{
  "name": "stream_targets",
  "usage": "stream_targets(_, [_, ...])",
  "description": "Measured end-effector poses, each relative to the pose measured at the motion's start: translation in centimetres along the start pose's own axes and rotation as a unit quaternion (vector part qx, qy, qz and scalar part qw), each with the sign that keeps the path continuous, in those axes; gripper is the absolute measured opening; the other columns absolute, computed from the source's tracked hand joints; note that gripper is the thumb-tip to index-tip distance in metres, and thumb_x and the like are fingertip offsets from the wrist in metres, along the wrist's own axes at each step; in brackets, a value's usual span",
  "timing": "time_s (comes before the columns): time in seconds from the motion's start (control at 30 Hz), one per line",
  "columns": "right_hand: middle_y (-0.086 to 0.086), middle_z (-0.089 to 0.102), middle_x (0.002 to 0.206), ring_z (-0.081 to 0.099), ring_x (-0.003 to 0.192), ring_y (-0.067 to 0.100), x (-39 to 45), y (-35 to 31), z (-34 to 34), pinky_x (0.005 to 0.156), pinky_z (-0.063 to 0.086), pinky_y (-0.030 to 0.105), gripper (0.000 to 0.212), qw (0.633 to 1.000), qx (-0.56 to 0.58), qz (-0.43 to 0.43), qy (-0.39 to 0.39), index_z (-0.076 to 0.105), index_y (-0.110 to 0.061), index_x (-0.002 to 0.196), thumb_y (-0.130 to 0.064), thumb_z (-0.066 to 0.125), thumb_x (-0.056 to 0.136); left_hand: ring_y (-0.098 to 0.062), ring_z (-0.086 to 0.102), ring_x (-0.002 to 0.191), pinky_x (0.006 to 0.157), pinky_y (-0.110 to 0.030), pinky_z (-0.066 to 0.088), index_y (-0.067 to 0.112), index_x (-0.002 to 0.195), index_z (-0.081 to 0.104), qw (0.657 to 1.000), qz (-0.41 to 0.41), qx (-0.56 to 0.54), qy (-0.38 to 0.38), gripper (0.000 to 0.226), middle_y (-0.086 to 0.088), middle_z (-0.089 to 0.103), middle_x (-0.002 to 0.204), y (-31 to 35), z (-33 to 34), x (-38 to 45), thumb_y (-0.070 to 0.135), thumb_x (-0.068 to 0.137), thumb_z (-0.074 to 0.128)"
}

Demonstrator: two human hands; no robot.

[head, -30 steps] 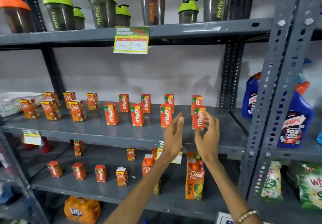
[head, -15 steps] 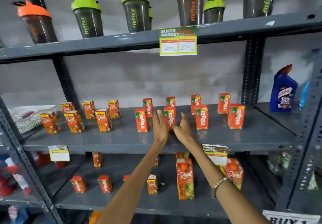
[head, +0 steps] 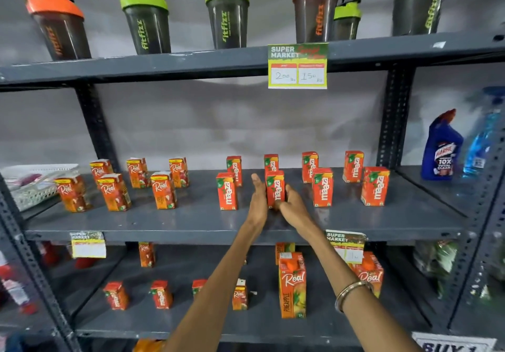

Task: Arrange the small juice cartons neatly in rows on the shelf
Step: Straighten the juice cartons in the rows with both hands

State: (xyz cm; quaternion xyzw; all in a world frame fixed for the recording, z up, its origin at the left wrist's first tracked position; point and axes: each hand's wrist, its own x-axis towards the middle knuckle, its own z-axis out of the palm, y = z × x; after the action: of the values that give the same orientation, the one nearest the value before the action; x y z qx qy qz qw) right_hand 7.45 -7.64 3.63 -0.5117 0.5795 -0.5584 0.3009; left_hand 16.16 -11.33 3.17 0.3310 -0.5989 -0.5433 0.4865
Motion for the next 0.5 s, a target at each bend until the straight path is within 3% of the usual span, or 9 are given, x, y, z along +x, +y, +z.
stream_targets(0.1, [0.001, 0.065, 0.107, 0.061, 0.095, 0.012, 0.1, 0.2, 0.1, 0.086, 0.048, 0.025, 0.022, 1.0, -0.003, -0.004, -0.016, 0.055, -0.019, 0.12, -0.019, 0.056, 0.098, -0.013, 0.067, 0.108, 0.107, -0.041, 0.045, 0.037, 0.097, 0.071, 1.0, -0.007, -0.001, -0.003, 0.073, 0.004, 0.073, 0.107, 0.1, 0.0, 0.1, 0.076, 0.089, 0.01])
stream_targets(0.23, [0.001, 0.066, 0.11, 0.066, 0.108, 0.02, 0.4, 0.7, 0.1, 0.08, 0.049, 0.022, 0.03, 0.999, -0.021, -0.012, -0.028, 0.053, -0.018, 0.127, -0.026, 0.057, 0.098, -0.003, 0.065, 0.097, 0.103, -0.037, 0.044, 0.041, 0.097, 0.063, 1.0, -0.015, 0.015, -0.001, 0.061, 0.012, 0.068, 0.101, 0.4, 0.2, -0.2, 0.061, 0.101, 0.006])
stream_targets(0.33, [0.01, 0.065, 0.124, 0.063, 0.118, 0.028, 0.6, 1.2, 0.2, 0.094, 0.054, 0.037, 0.039, 0.998, -0.054, -0.018, -0.023, 0.047, -0.016, 0.133, -0.026, 0.058, 0.097, -0.006, 0.067, 0.095, 0.1, -0.036, 0.049, 0.037, 0.097, 0.065, 0.999, -0.011, 0.033, 0.009, 0.06, 0.009, 0.07, 0.1, 1.0, 0.3, -0.6, 0.06, 0.101, 0.01])
stream_targets(0.4, [0.013, 0.045, 0.15, 0.046, 0.138, 0.03, 0.0, 1.6, 0.4, 0.108, 0.045, 0.045, 0.066, 0.991, -0.116, -0.05, 0.047, 0.028, -0.013, 0.151, -0.022, 0.062, 0.095, -0.001, 0.07, 0.088, 0.092, -0.025, 0.054, 0.031, 0.095, 0.065, 0.999, 0.011, 0.036, 0.038, 0.053, 0.007, 0.071, 0.097, 1.4, 0.5, -1.5, 0.052, 0.105, 0.017])
stream_targets(0.43, [0.012, 0.033, 0.158, 0.035, 0.145, 0.029, -0.7, 1.6, 0.5, 0.114, 0.037, 0.042, 0.075, 0.984, -0.132, -0.077, 0.092, 0.019, -0.012, 0.155, -0.017, 0.063, 0.094, 0.006, 0.07, 0.084, 0.083, -0.016, 0.053, 0.03, 0.095, 0.063, 0.997, 0.034, 0.034, 0.06, 0.045, 0.009, 0.07, 0.097, 1.4, 0.4, -2.1, 0.044, 0.107, 0.022])
stream_targets(0.5, [0.01, 0.032, 0.159, 0.032, 0.146, 0.024, -2.3, 1.7, 0.6, 0.112, 0.033, 0.03, 0.073, 0.963, -0.126, -0.163, 0.174, 0.026, -0.012, 0.153, -0.011, 0.065, 0.092, 0.017, 0.063, 0.094, 0.082, -0.008, 0.049, 0.029, 0.113, 0.063, 0.994, 0.073, 0.033, 0.074, 0.03, 0.014, 0.066, 0.112, 1.0, -0.3, -4.0, 0.035, 0.108, 0.034])
